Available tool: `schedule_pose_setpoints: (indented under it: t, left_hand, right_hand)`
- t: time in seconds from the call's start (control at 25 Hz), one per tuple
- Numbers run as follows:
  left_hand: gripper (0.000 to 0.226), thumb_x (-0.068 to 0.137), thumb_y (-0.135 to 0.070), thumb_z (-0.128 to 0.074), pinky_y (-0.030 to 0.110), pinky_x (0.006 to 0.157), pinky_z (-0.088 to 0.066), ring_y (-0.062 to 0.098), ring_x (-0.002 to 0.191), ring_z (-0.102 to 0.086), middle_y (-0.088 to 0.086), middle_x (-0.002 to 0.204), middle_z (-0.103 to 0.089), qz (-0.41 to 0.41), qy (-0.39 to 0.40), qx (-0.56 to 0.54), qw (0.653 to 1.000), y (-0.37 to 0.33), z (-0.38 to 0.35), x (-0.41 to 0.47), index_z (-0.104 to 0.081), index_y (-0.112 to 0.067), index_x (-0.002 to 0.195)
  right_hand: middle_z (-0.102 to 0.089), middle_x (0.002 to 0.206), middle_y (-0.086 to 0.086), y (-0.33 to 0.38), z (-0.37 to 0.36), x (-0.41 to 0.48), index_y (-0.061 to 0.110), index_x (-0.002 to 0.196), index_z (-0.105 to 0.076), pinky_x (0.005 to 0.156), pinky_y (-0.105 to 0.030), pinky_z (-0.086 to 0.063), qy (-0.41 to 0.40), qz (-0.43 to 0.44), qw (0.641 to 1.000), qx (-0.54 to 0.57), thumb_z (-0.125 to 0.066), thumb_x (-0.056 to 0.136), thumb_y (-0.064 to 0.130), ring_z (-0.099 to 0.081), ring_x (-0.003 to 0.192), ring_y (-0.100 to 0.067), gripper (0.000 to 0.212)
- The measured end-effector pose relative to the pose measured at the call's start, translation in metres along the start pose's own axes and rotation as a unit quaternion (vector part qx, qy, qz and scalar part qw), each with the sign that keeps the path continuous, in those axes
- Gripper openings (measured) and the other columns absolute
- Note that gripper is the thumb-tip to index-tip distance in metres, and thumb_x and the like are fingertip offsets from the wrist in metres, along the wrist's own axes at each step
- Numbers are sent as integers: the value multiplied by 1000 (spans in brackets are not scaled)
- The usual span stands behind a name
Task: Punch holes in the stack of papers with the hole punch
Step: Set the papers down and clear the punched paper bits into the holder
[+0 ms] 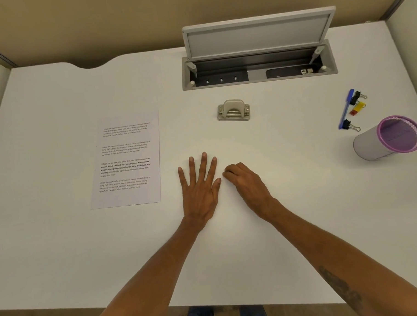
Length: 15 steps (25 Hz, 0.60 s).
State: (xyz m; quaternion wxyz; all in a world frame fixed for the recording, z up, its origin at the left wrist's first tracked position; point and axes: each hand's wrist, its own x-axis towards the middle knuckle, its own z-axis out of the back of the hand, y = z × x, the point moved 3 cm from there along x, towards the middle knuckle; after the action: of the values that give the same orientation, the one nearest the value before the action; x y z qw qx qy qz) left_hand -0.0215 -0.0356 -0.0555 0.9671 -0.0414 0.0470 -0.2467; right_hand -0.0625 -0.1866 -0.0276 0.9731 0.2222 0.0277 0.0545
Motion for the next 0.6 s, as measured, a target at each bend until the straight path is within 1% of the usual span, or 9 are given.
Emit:
schedule_pose_setpoints:
  t: [0.08,0.12,0.2,0.28,0.44,0.56,0.6]
  left_hand:
    - [60,107,-49,-10,63,123,-6,33,157,4,3,171,0,8,2,1,1000,1,1,-1,-4,-27,162]
    - [60,107,-50,-11,63,124,-6,33,157,4,3,171,0,9,3,1,1000,1,1,-1,-4,-26,162]
    - [62,107,-50,-13,62,124,-7,32,157,5,3,171,2,10,7,2,1000,1,0,-1,-2,-25,162]
    - [62,108,-50,-17,61,124,-8,31,157,6,3,171,3,10,9,-2,1000,1,0,0,-2,-24,162]
    - [63,108,-49,-21,59,125,-8,29,158,6,1,171,3,10,6,-10,1000,1,1,-1,-2,-24,162]
    - [63,108,-49,-22,59,125,-8,28,158,6,1,171,3,12,7,-12,1000,2,1,0,-2,-24,162]
    - [63,108,-49,-22,58,125,-8,28,158,6,1,171,3,12,8,-11,1000,1,2,0,-2,-24,162]
  right_hand:
    - [-61,110,-23,3,4,2,-9,109,-62,86,-52,-48,-19,-4,999,42,-48,91,-10,-56,102,-39,22]
    - [-63,106,-21,2,5,2,-7,104,-64,83,-49,-51,-38,-6,998,49,-53,89,-11,-58,97,-37,19]
    - [-67,99,-14,2,3,1,0,98,-67,74,-40,-55,-79,18,997,20,-68,82,-8,-64,88,-30,18]
    - [-68,98,-12,-1,-1,2,3,98,-67,70,-39,-55,-93,52,994,-2,-75,77,-7,-65,84,-29,24]
    - [-64,95,-12,-5,-8,7,4,98,-65,70,-36,-52,-107,81,987,-92,-69,78,-11,-59,80,-26,25]
    - [-63,99,-13,-6,-9,9,4,103,-63,73,-35,-52,-93,72,988,-103,-67,81,-9,-56,84,-26,26]
    - [-61,102,-14,-7,-9,10,3,106,-61,77,-37,-51,-81,59,991,-84,-66,83,-9,-55,88,-27,27]
